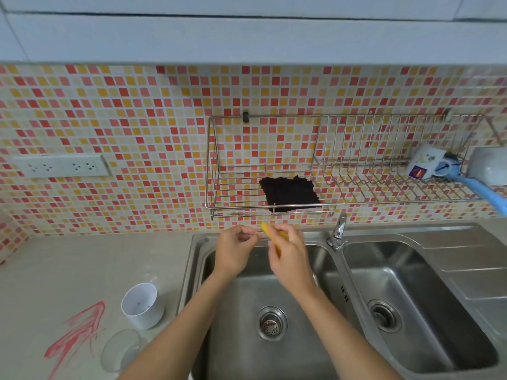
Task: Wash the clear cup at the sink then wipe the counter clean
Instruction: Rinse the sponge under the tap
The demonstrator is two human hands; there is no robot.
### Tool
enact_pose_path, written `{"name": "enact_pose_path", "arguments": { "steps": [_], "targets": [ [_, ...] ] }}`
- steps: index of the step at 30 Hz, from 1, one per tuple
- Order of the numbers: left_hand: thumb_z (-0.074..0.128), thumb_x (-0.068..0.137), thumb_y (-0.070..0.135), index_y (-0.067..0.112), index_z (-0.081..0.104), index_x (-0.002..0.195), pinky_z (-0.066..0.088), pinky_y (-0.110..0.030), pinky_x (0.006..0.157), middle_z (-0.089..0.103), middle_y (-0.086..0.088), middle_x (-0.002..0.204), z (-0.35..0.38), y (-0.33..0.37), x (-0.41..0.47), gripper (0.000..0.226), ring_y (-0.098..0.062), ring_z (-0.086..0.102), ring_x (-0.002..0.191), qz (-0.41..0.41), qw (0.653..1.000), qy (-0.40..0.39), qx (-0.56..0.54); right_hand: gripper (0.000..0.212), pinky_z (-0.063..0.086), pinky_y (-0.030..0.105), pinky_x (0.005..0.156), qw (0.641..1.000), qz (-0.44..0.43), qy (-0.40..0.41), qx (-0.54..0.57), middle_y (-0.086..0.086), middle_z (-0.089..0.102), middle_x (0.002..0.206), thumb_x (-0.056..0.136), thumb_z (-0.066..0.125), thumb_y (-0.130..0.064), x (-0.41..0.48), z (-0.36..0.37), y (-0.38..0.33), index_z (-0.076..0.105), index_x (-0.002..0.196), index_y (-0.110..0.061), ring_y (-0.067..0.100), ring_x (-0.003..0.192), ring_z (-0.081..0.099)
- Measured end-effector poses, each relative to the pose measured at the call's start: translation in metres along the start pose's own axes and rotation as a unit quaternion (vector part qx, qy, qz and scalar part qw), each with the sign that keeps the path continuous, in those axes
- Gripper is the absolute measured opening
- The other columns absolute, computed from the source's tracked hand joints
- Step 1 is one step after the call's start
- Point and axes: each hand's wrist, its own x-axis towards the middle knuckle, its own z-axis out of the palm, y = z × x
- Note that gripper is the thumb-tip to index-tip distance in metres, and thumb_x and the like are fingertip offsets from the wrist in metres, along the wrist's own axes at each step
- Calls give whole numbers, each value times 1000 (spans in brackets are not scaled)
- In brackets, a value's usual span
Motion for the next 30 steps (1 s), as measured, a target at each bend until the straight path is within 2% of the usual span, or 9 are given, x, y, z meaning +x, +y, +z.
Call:
{"name": "enact_pose_path", "arguments": {
  "steps": [3,7,11,16,19,20,23,27,30],
  "targets": [
    [72,86,23,20,69,83,48,-9,65,72,5,81,1,0,-2,6,-5,67,79,-16,1000,15,-3,45,38,18,96,995,96,31,-5,5,55,110,83,64,0,3,-4,9,62,126,-13,21,108,50],
    [72,86,20,15,71,86,51,-9,67,73,4,81,1,0,0,6,-8,68,78,-1,1000,9,-18,45,33,14,98,1000,-13,-2,12,2,53,114,86,63,-3,-9,3,-13,59,130,-11,14,107,46],
    [75,84,22,19,69,81,48,-6,61,72,6,79,1,-3,-2,7,-7,67,77,-32,999,37,-24,47,38,21,98,994,109,27,4,5,56,113,85,63,0,-4,2,9,60,129,-16,21,107,51],
    [74,85,21,15,71,84,52,-13,66,73,3,80,-1,-4,3,7,-11,69,78,-26,999,24,-29,45,28,9,101,1000,-15,-3,10,0,55,116,86,64,-5,-15,3,-12,58,131,-13,13,109,47],
    [74,84,22,19,70,80,50,-8,61,72,5,77,0,-2,0,7,-6,68,74,-34,999,26,-27,47,40,20,97,997,66,32,5,1,57,114,85,67,-4,-9,0,2,59,129,-15,15,107,48],
    [74,84,22,19,69,80,49,-7,60,72,6,77,0,-2,-1,8,-6,68,74,-33,999,24,-27,46,42,23,97,997,64,31,4,1,57,114,85,67,-4,-9,-2,2,60,129,-16,14,107,47],
    [74,85,21,15,71,83,51,-10,63,73,5,77,-2,-5,-1,7,-9,69,74,-22,999,14,-42,44,38,17,98,999,-45,7,-12,1,57,116,85,67,-7,-12,-4,-10,61,127,-13,14,107,46],
    [75,84,19,15,72,82,50,-8,65,74,2,78,-1,1,-1,6,-10,69,76,-34,998,-19,-58,47,45,30,97,998,-1,25,-57,0,58,122,79,74,-10,1,-12,4,62,124,-16,18,110,49],
    [72,86,15,11,73,86,48,-5,63,74,-2,81,-1,3,-4,4,-12,70,78,-23,998,-47,-43,37,50,34,92,993,-56,6,-100,-2,66,110,76,76,-7,7,-16,12,67,111,-15,21,99,56]
  ]
}}
